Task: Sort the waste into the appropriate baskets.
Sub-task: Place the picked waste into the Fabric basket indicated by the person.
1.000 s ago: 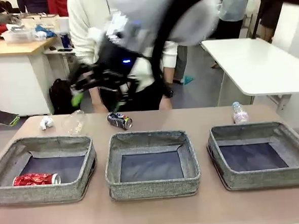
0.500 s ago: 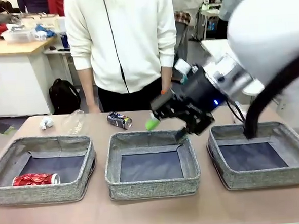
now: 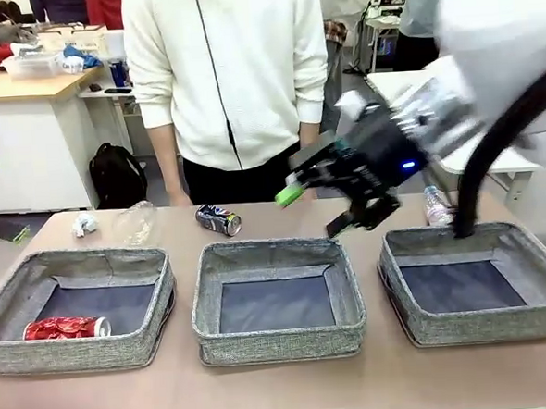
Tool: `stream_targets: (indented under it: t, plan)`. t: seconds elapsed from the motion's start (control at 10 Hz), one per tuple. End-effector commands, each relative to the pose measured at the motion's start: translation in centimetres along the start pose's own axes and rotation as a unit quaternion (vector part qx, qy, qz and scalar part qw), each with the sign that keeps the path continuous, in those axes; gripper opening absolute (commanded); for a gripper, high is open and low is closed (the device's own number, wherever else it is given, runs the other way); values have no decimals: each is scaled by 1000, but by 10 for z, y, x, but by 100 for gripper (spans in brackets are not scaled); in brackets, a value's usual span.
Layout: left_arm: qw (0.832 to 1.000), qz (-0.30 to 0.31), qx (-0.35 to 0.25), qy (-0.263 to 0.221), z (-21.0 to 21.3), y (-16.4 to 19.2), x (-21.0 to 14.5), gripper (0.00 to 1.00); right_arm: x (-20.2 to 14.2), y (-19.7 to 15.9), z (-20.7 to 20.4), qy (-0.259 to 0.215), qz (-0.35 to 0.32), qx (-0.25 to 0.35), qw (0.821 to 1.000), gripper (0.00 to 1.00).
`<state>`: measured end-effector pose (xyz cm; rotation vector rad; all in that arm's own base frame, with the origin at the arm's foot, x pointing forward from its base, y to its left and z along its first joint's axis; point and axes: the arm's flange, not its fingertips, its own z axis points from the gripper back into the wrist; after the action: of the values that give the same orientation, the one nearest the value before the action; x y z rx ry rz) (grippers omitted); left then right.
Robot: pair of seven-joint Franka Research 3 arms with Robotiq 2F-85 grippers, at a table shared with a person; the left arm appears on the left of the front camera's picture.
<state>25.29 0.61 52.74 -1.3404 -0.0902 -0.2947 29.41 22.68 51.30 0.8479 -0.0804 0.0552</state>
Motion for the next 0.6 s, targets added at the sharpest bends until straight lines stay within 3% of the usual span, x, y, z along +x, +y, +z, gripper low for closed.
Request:
stream_targets:
  t: [0.0,0.1,0.3,0.5]
  plan:
    - [1000,17,-11,-20,-13,9,2,100,-11,-44,68,-13,-51,137,989,100]
    - [999,24,-14,-25,-9,11,3,100,-21,-64,102,-20,-72,206,976,100]
    - [998,40,-17,-51,0,18,10,100,-37,-111,155,-91,-105,294,946,100]
    - [992,57,-28,-107,4,25,20,100,-38,-143,159,-14,-100,300,949,100]
